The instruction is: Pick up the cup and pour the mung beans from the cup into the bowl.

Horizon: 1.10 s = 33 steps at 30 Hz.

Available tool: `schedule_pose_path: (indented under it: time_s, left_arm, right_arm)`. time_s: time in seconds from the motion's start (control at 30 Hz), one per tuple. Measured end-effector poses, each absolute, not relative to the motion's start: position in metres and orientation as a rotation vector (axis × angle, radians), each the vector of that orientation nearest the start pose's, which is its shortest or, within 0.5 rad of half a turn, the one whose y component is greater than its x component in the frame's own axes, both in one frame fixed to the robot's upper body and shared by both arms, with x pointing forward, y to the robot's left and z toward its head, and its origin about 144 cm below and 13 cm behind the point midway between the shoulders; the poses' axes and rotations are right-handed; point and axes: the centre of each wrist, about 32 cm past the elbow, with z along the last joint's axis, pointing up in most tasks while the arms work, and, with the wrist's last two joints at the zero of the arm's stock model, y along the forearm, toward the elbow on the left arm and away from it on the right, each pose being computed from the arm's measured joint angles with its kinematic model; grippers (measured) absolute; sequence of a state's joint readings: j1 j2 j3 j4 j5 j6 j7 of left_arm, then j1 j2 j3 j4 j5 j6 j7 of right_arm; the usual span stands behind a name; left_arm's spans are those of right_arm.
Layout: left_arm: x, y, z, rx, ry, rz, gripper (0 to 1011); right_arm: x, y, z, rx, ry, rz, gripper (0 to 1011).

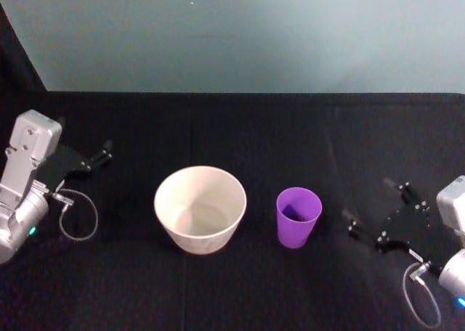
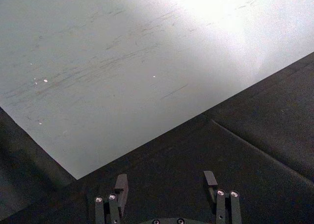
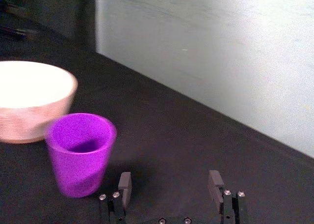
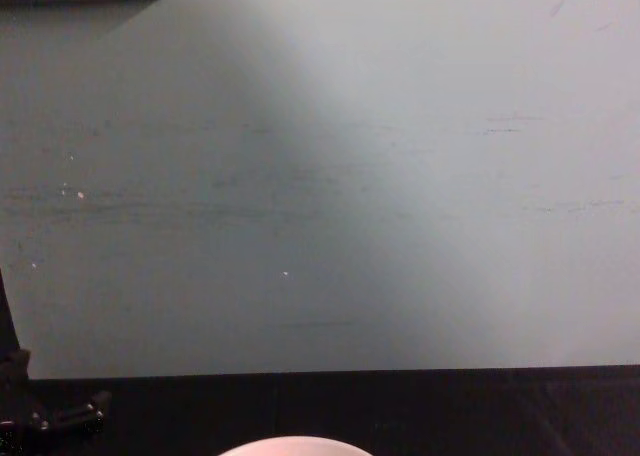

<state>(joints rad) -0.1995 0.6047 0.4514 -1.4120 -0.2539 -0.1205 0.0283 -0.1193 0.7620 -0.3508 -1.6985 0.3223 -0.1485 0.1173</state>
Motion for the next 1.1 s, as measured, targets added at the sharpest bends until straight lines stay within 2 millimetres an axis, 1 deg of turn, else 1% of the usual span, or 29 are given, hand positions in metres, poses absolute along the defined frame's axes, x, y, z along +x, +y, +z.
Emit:
schedule_pose_path:
  time_s: [0.23, 0.5, 1.1]
  left_arm:
    - [0.489, 0.310, 1.140, 0.304, -0.285, 1.248, 1000]
    - [0.489, 0.310, 1.140, 0.304, -0.285, 1.248, 1000]
    - [0.489, 0.310, 1.140, 0.304, -0.285, 1.248, 1000]
  right_arm:
    - [0.395, -0.324, 1.146, -0.299, -0.168, -0.934, 1004]
    - [0.391, -0.315, 1.143, -0.296, -0.120, -0.856, 1004]
    - [0.414, -0.280, 1.121, -0.184, -0.019, -0.854, 1004]
